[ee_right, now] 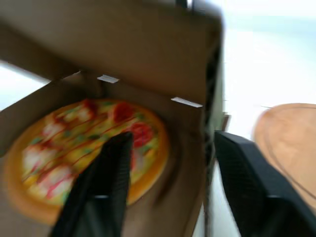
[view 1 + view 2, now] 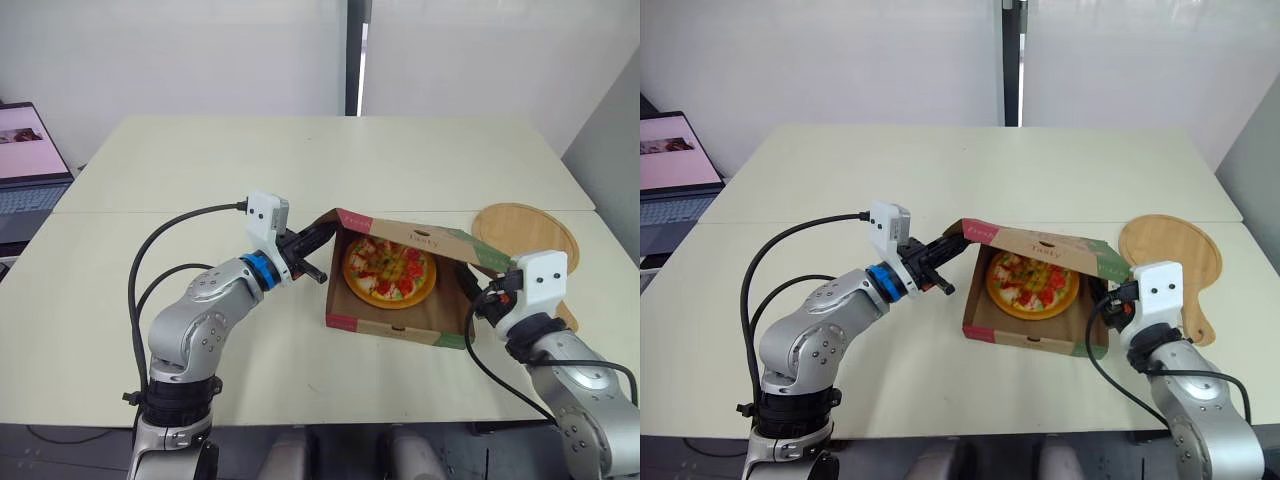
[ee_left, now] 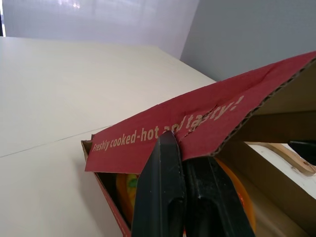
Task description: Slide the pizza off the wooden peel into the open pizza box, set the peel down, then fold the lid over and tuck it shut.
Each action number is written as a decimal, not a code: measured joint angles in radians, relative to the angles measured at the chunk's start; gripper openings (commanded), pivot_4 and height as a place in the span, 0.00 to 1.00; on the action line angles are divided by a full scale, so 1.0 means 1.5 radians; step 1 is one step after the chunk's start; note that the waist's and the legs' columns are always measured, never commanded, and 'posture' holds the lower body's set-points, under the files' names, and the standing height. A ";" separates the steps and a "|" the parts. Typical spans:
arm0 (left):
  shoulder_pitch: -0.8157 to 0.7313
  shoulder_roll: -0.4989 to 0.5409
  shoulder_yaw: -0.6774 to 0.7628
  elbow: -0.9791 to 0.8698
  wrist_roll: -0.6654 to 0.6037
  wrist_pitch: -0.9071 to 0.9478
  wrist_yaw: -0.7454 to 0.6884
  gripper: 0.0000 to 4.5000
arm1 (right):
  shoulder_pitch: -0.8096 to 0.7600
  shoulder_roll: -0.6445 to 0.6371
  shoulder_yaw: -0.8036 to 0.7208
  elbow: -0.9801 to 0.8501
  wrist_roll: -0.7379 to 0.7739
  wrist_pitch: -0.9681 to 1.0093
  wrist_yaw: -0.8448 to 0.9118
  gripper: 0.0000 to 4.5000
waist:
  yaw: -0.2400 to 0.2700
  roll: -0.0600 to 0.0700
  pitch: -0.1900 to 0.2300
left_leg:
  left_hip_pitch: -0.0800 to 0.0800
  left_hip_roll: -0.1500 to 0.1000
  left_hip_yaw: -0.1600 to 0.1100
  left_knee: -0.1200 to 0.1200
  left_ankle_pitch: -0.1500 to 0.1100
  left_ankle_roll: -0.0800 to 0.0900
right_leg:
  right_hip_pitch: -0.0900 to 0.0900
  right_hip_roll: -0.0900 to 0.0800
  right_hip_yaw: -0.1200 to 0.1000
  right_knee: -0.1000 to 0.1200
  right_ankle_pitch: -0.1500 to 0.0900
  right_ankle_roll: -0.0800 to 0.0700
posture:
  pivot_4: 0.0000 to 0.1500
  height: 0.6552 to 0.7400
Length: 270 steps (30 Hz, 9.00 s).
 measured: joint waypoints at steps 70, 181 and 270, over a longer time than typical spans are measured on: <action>0.010 0.127 -0.047 0.035 0.015 -0.072 -0.202 0.85 | -0.101 -0.250 -0.081 0.181 0.150 0.051 0.220 0.00 | 0.010 0.000 0.000 | 0.000 0.001 -0.001 0.000 -0.001 0.001 | 0.002 -0.002 0.000 -0.001 0.000 0.000 | 1.00 0.86; 0.136 0.321 -0.009 -0.007 -0.032 -0.071 -0.313 0.53 | -0.174 -0.328 -0.059 0.145 0.363 0.139 0.226 0.00 | 0.023 0.001 0.000 | -0.001 0.001 -0.003 0.000 -0.001 0.002 | 0.003 -0.002 -0.002 -0.004 0.000 0.000 | 1.00 0.86; -0.121 0.201 -0.116 0.326 0.260 -0.465 -0.413 0.05 | -0.266 -0.316 -0.008 0.198 0.308 0.113 0.259 0.00 | 0.009 0.000 0.002 | -0.002 -0.001 -0.003 0.001 -0.001 0.002 | 0.000 -0.004 -0.003 -0.001 0.000 0.000 | 1.00 0.86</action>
